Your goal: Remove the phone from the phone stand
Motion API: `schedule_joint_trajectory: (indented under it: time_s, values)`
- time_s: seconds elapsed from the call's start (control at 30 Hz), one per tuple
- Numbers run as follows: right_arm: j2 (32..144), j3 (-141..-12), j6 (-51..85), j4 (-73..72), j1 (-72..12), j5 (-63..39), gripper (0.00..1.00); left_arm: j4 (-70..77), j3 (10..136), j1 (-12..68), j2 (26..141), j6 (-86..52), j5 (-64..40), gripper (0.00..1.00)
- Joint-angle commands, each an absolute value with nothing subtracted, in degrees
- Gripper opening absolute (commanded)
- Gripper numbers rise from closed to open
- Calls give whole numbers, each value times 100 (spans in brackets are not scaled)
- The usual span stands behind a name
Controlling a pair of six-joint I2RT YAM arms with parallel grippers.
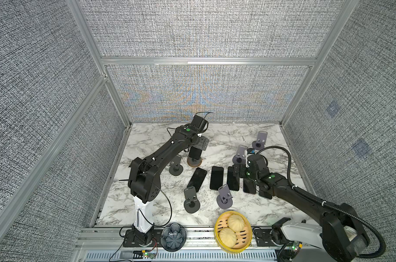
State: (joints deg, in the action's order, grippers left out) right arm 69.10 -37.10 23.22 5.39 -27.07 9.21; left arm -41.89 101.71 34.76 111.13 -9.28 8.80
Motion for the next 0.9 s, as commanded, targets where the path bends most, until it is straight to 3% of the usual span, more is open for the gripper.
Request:
schedule_joint_trajectory:
  time_s: [0.0,0.63,0.87]
  values:
    - [6922,-3750,2312,519,-2716,1028,99,-3606,10116,3408,11088,-967,203,100]
    - [6991,-3773,2303,514,-2705,1028,99,-3475,10108,3287,11734,-883,256,100]
    - [6996,-3769,2303,510,-2707,1037,99,-3475,10099,3289,11769,-874,329,84]
